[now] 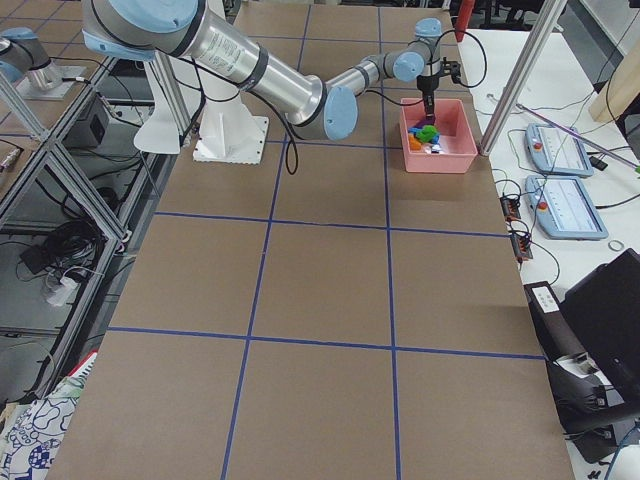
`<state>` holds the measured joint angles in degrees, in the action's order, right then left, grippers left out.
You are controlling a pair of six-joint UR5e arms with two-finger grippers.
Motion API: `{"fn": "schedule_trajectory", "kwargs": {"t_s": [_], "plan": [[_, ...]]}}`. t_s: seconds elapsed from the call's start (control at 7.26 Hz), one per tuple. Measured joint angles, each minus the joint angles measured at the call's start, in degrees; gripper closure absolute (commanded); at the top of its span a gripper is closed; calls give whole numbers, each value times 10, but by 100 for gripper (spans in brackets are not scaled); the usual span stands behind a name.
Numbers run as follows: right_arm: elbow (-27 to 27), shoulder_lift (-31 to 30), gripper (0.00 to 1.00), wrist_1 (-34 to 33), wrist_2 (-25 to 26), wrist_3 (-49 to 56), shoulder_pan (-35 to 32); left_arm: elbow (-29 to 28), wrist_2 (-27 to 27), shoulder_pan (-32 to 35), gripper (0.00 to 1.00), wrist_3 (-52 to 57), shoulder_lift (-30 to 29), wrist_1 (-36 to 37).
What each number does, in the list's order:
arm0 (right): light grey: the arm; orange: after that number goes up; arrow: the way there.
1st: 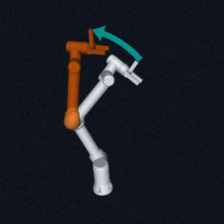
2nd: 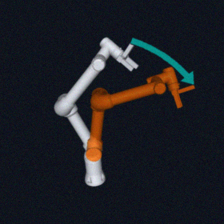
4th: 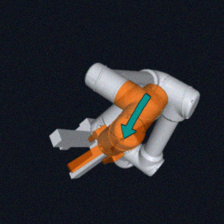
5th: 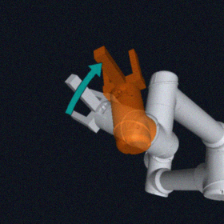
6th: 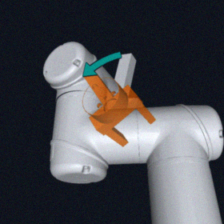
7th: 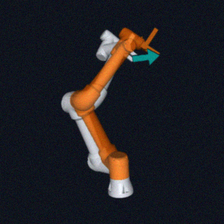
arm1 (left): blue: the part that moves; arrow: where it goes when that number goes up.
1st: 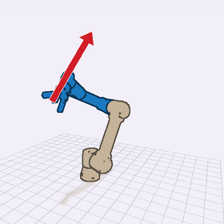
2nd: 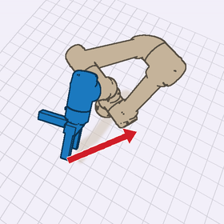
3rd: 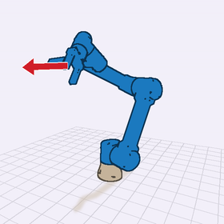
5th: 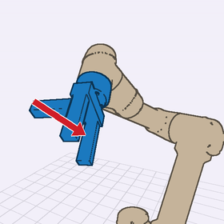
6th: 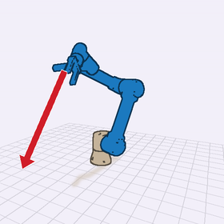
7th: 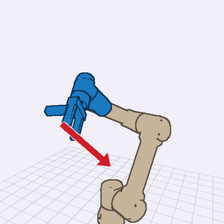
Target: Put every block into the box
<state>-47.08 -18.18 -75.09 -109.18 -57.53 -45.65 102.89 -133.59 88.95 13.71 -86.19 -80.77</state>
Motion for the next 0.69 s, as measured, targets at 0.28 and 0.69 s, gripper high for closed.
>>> {"fn": "schedule_trajectory", "kwargs": {"t_s": [0.28,0.69], "plan": [[-3,1,1,-47,-47,27,-21,-1,0,0,0,0,0,0],[-80,-27,1,-159,-98,119,-68,-2,1,1,0,2,2,-2]]}}
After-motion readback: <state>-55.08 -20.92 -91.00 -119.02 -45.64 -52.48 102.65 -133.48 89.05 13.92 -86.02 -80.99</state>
